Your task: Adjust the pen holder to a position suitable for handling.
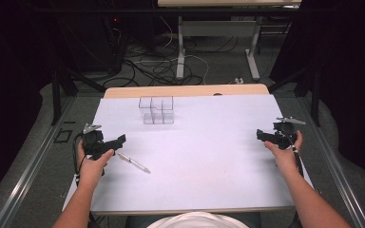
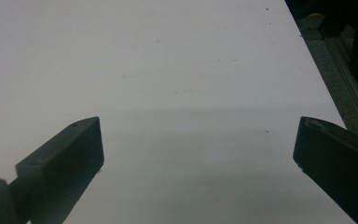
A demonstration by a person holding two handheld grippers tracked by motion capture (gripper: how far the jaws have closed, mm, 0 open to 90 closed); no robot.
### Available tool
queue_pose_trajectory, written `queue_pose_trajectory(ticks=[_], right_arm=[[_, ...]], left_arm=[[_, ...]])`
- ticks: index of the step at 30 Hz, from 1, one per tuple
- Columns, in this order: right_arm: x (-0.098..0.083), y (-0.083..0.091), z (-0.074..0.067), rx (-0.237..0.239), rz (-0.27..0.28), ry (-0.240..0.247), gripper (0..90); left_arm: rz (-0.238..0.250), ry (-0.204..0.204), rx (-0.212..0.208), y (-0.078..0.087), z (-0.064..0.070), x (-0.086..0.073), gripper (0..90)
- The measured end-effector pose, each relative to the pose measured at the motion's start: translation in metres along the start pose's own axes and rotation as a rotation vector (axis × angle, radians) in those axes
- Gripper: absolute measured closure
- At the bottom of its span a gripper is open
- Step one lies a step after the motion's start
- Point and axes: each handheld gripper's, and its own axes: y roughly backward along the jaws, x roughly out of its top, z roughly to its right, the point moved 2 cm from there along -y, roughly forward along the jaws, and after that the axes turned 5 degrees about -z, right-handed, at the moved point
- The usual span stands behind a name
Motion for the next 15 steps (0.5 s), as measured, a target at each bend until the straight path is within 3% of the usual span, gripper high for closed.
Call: queue_pose_trajectory(ticks=[6,10,15], right_arm=[[0.0,0.002,-0.008,0.004,-0.002,0.027,0.0],[0.0,0.006,-0.013,0.019,0.011,0.014,1.5],[0.0,0.01,-0.019,0.035,0.031,0.035,1.8]], left_arm=[[0.009,0.014,0.001,0.001,0.004,0.009,4.8],[0.023,0.02,-0.004,0.003,0.012,0.02,11.9],[0.039,0.011,-0.015,0.003,0.027,0.039,15.9]])
